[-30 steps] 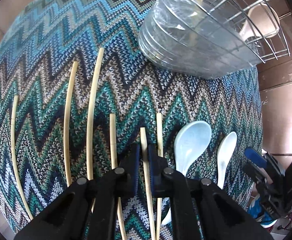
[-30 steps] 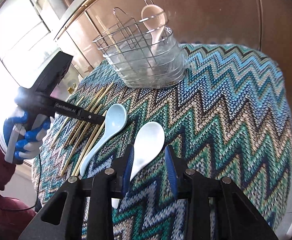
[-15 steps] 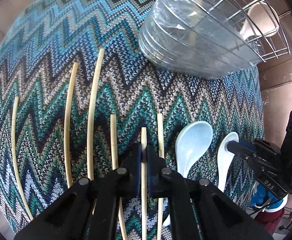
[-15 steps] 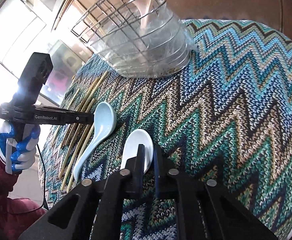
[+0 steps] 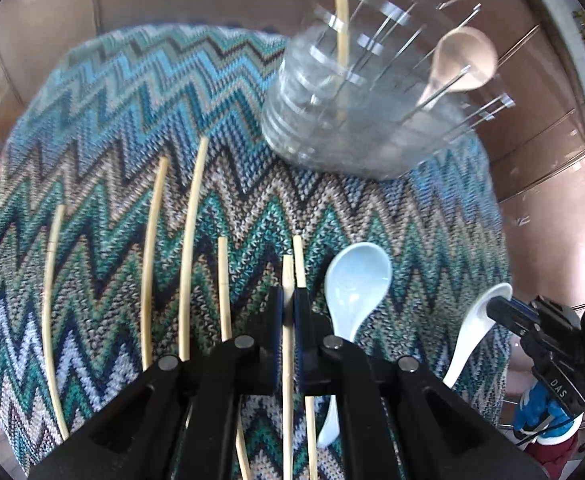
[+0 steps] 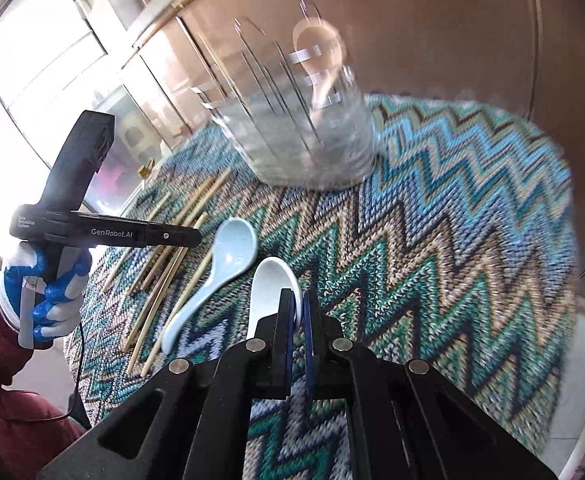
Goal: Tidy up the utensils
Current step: 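Close the left tool on another chopstick while the right tool grasps the white spoon, then lift both items over the wire holder while both tools open to drop them inside, then withdraw both open tools from the holder back over the cloth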
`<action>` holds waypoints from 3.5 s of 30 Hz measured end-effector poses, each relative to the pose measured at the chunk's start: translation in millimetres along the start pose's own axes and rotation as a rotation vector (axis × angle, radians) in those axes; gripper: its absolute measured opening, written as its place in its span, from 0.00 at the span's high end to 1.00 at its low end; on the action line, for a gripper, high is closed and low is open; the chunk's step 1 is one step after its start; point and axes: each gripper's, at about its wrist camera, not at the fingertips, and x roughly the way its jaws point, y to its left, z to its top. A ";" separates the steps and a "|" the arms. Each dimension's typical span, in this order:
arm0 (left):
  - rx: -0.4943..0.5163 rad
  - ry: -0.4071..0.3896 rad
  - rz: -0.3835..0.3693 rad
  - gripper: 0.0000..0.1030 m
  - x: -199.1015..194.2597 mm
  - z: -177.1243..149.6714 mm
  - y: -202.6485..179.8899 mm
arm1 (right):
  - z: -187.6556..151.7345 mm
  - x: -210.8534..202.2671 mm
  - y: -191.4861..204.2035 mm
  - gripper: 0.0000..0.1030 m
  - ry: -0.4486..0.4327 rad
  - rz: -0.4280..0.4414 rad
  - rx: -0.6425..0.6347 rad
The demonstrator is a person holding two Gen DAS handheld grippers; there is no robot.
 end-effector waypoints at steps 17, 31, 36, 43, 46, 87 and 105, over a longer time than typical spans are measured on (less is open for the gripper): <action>0.055 -0.323 -0.112 0.96 -129.2 -40.6 4.4 | -25.2 -95.7 72.6 0.96 -0.250 -0.145 -0.043; 0.138 -0.525 -0.148 0.96 -199.1 -32.0 -21.9 | 9.8 -130.2 96.6 0.96 -0.421 -0.219 -0.056; 0.152 -0.658 -0.139 0.96 -224.6 1.6 -39.1 | 48.5 -135.6 102.6 0.96 -0.517 -0.275 -0.067; 0.103 -0.879 -0.108 0.96 -233.4 61.6 -53.0 | 108.0 -113.1 98.2 0.96 -0.612 -0.370 -0.094; 0.078 -0.929 -0.079 0.96 -218.3 84.7 -57.4 | 123.1 -95.0 92.3 0.96 -0.619 -0.397 -0.103; 0.080 -0.983 0.069 0.61 -218.2 51.2 -33.1 | 77.6 -106.9 96.4 0.74 -0.667 -0.447 -0.073; 0.084 -1.031 0.148 0.59 -308.2 -44.5 -0.7 | 16.7 -208.5 154.6 0.63 -0.795 -0.442 -0.089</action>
